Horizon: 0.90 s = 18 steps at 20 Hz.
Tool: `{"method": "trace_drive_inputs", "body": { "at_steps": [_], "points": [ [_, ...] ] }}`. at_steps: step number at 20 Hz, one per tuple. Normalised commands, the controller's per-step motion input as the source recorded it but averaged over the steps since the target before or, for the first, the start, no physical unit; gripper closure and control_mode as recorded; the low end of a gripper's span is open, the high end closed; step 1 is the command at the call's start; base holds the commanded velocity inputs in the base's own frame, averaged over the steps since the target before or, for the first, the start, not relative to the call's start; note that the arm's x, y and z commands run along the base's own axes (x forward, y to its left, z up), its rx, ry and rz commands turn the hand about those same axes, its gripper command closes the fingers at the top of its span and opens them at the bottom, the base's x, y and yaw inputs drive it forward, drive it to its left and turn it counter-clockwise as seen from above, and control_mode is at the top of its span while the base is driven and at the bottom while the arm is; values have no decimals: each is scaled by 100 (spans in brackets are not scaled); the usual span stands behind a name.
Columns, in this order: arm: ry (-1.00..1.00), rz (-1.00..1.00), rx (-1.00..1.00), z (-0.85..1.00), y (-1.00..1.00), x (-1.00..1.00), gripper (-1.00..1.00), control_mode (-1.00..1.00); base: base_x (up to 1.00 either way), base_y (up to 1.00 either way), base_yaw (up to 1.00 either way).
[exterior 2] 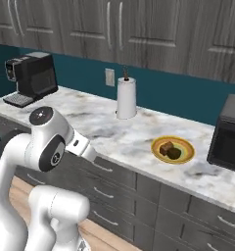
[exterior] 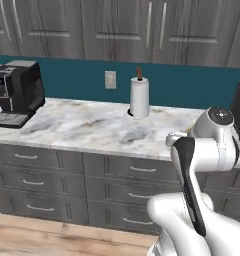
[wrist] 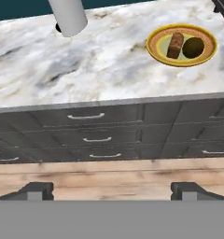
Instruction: Pick the avocado and bread from the counter and place them on the plate. Then pick the jam from the cabinet and place it next to the plate. Lastly close the cabinet door.
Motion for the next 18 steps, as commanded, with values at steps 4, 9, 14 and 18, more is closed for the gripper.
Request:
{"method": "trace_drive_inputs", "body": {
  "at_steps": [4,9,14,18],
  "points": [
    [0,0,0,0,0,0,-100,100,0,0,50],
    [0,0,0,0,0,0,-100,100,-1,0,50],
    [0,0,0,0,0,0,-100,100,-1,0,50],
    [0,0,0,0,0,0,-100,100,-1,0,50]
  ]
}}
